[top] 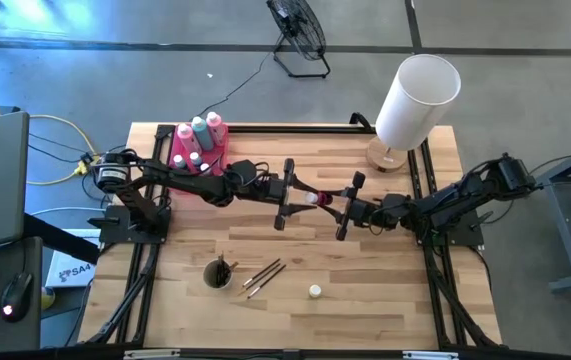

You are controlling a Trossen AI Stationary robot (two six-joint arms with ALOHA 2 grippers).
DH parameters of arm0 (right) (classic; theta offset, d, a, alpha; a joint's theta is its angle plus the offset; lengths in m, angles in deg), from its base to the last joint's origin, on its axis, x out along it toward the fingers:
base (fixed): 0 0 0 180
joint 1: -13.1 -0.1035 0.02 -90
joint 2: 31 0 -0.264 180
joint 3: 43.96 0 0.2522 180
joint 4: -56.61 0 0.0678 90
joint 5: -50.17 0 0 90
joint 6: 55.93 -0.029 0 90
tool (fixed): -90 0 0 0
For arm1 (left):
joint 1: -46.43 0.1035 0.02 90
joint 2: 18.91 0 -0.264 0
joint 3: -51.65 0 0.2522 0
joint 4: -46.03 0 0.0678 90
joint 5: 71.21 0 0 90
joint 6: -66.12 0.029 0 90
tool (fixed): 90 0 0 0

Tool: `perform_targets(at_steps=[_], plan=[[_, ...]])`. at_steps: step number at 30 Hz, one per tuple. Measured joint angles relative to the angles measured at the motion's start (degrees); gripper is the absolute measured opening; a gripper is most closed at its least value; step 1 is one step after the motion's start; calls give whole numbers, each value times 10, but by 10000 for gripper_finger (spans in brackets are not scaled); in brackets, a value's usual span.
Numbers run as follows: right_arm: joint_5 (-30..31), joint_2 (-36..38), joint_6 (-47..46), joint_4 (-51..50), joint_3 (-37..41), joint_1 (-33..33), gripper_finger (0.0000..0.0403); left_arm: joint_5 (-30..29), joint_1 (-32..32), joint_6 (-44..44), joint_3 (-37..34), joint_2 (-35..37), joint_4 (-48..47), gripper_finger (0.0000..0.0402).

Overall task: Pick & Place Paint Supplies
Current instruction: Put the small pink paint bottle into the pink bin

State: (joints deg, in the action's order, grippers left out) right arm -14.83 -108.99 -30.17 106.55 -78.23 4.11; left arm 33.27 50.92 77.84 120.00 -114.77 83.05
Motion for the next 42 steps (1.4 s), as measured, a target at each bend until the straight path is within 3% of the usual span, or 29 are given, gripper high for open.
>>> perform_targets(at_steps=[8, 29, 42], plan=[[1, 0, -2, 0, 0, 0, 143, -5, 0, 1, 0, 0, 1, 126], [1, 0, 1, -2, 0, 0, 146, -9, 0, -19, 0, 0, -4, 145], [38, 0, 4, 0, -1, -8, 235, -33, 0, -19, 0, -1, -6, 120]])
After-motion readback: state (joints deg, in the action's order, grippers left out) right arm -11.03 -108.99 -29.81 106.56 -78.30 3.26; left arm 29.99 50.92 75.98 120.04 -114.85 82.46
